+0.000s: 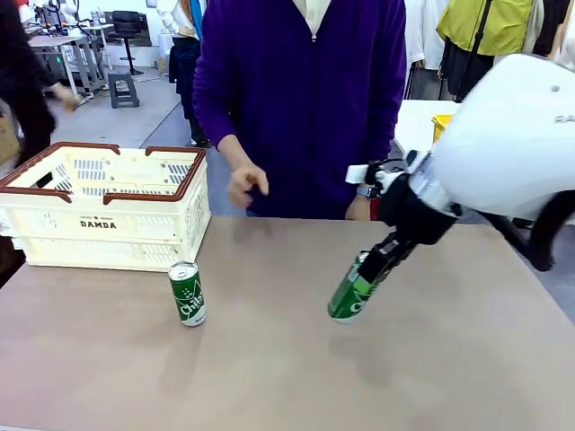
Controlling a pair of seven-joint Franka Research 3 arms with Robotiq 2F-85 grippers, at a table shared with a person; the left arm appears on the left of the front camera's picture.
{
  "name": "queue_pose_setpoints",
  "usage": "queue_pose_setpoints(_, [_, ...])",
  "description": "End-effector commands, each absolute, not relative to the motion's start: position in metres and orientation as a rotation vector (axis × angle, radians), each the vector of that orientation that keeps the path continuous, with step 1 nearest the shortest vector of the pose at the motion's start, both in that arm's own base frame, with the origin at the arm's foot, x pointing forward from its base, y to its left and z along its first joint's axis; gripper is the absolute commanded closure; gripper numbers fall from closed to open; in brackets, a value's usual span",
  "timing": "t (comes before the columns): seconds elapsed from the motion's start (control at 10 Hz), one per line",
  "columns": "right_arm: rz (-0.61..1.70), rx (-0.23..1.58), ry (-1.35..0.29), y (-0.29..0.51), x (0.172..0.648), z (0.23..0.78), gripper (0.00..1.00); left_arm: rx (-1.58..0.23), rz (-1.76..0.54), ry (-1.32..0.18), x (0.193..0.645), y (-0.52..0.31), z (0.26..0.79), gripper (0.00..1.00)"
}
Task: Place the drinks into the Shopping basket.
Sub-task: Pick up one drink and place it into the Shopping basket.
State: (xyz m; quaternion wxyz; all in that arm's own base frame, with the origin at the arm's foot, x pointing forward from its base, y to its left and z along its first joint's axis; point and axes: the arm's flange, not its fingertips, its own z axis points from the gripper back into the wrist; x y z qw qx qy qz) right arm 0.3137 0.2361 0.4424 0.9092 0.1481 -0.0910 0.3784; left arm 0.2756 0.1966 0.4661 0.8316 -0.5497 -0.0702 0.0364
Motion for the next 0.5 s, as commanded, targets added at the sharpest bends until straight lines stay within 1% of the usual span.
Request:
queue_pose_setpoints(0.0, [0.807, 0.284, -0.212, 0.275, 0.327, 0.444, 1.0, -1.176, -0.068, -0.045, 0.313, 0.15, 0.454, 0.0])
queue_pose_setpoints(0.1, [0.844, 0.272, -0.203, 0.3, 0.325, 0.438, 1.0, -1.032, 0.026, 0.012, 0.329, 0.13, 0.443, 0.0])
queue_pose_setpoints(0.2, [0.883, 0.245, -0.184, 0.33, 0.325, 0.428, 1.0, -1.171, 0.006, -0.086, 0.294, 0.165, 0.459, 0.0])
queue_pose_setpoints(0.4, [0.923, 0.187, -0.182, 0.377, 0.33, 0.414, 1.0, -1.171, 0.006, -0.086, 0.294, 0.165, 0.459, 0.0])
